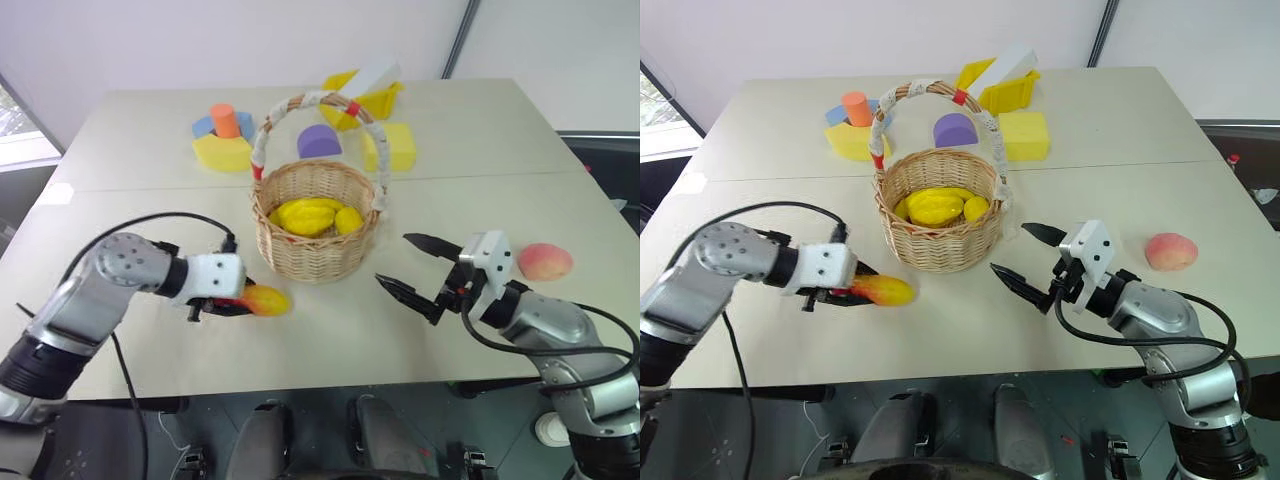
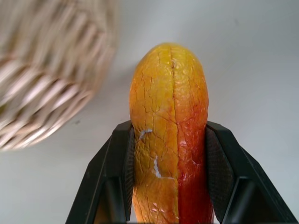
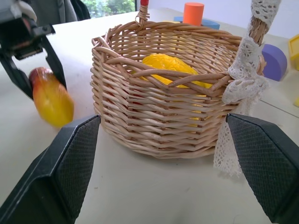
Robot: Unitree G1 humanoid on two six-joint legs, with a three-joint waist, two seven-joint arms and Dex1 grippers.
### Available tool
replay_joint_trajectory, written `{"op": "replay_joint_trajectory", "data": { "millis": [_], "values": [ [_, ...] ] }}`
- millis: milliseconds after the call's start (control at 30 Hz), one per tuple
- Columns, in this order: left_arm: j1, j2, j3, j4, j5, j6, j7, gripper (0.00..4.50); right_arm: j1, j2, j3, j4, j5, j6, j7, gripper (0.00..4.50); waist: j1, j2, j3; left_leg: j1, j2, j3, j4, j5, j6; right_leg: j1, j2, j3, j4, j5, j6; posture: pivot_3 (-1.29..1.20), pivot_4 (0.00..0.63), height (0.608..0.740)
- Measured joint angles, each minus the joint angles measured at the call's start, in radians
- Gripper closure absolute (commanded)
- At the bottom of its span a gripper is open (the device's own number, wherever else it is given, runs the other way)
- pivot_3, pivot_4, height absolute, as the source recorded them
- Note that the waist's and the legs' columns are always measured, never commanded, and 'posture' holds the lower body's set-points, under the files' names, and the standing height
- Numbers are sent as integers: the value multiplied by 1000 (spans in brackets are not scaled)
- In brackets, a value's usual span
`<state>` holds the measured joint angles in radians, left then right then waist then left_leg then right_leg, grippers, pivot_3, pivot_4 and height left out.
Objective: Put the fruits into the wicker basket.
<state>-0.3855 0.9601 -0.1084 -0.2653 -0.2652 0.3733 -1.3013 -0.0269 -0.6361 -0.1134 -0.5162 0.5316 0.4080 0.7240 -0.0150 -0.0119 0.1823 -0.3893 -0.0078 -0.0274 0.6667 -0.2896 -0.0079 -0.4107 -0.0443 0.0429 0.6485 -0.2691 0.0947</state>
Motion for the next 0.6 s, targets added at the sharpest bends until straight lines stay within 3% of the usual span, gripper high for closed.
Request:
{"op": "replay_joint_trajectory", "data": {
  "millis": [67, 200, 367, 500, 600],
  "values": [
    [-13, -2, 107, -47, -140, 114, 7, 2733, -8, -12, -20, 11, 0, 0, 6, 0, 2, 0, 0, 0, 0, 0, 0, 0, 0, 0, 0, 0, 0, 0, 0, 0, 150, 740],
    [-180, -138, 250, -75, -338, 288, 188, 2733, -25, -26, -49, 39, 0, -2, 19, 0, 7, -1, 0, 0, -1, -2, 2, 0, 0, 2, -1, -2, 0, 0, 0, 0, 150, 740],
    [-299, -285, 139, -43, -210, 257, 420, 2733, -55, -38, -59, 73, -8, -4, 27, 0, -1, -1, 0, 1, -1, -1, 2, 0, 0, 2, 0, 0, 1, 0, 1, 0, 150, 740],
    [-330, -342, 0, 21, -77, 182, 477, 2733, -65, -38, -56, 72, -9, -3, 25, 0, -1, -1, 0, 1, -1, -1, 1, 0, -1, 1, 1, 0, 1, 0, 0, 0, 150, 740],
    [-331, -374, -44, 71, -31, 147, 477, 1657, -57, -38, -59, 65, -10, -2, 10, 0, 2, -1, 0, 1, -1, -1, 1, 0, -1, 1, 0, 0, 1, 0, 0, 0, 150, 740]
  ]
}}
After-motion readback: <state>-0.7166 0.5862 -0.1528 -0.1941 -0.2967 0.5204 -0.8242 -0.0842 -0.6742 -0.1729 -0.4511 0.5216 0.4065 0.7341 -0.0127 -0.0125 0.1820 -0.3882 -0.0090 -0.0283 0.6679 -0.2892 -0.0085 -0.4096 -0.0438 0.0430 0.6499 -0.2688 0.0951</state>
